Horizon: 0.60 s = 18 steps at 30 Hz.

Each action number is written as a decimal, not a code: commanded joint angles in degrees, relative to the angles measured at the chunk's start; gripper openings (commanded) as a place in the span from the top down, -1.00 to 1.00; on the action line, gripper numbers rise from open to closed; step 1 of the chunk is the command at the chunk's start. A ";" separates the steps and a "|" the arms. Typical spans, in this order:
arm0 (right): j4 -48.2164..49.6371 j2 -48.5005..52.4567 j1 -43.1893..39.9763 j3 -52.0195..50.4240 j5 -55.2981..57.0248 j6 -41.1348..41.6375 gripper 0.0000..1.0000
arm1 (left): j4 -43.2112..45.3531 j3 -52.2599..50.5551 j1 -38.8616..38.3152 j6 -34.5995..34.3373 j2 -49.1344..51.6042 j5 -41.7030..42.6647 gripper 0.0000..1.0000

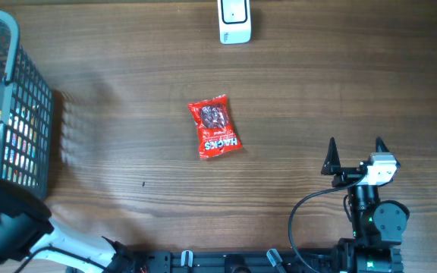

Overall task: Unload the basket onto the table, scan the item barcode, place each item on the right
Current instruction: 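Place the red snack bag on the table center, open left gripper, then reach the left gripper back into the basket for a small orange box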

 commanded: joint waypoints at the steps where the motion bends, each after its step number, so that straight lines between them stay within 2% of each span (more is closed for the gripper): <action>1: 0.11 -0.35 -0.13 -0.07 0.39 -0.76 -1.00 | -1.25 0.04 0.31 9.25 4.57 -0.17 -1.00; 7: 0.11 -0.35 -0.13 -0.07 0.39 -0.79 -1.00 | 5.18 -7.50 0.74 9.25 6.86 -2.12 -1.00; 12: 0.11 -0.35 -0.13 -0.07 0.42 -0.79 -1.00 | 7.76 -8.07 3.37 9.01 7.15 -3.39 -1.00; 16: 0.11 -0.35 -0.13 -0.07 0.39 -0.76 -0.99 | 9.77 -8.28 6.29 10.36 8.50 5.03 -1.00; 18: 0.11 -0.35 -0.13 -0.07 0.39 -0.76 -0.99 | 10.97 -8.28 6.32 15.93 10.21 7.32 -1.00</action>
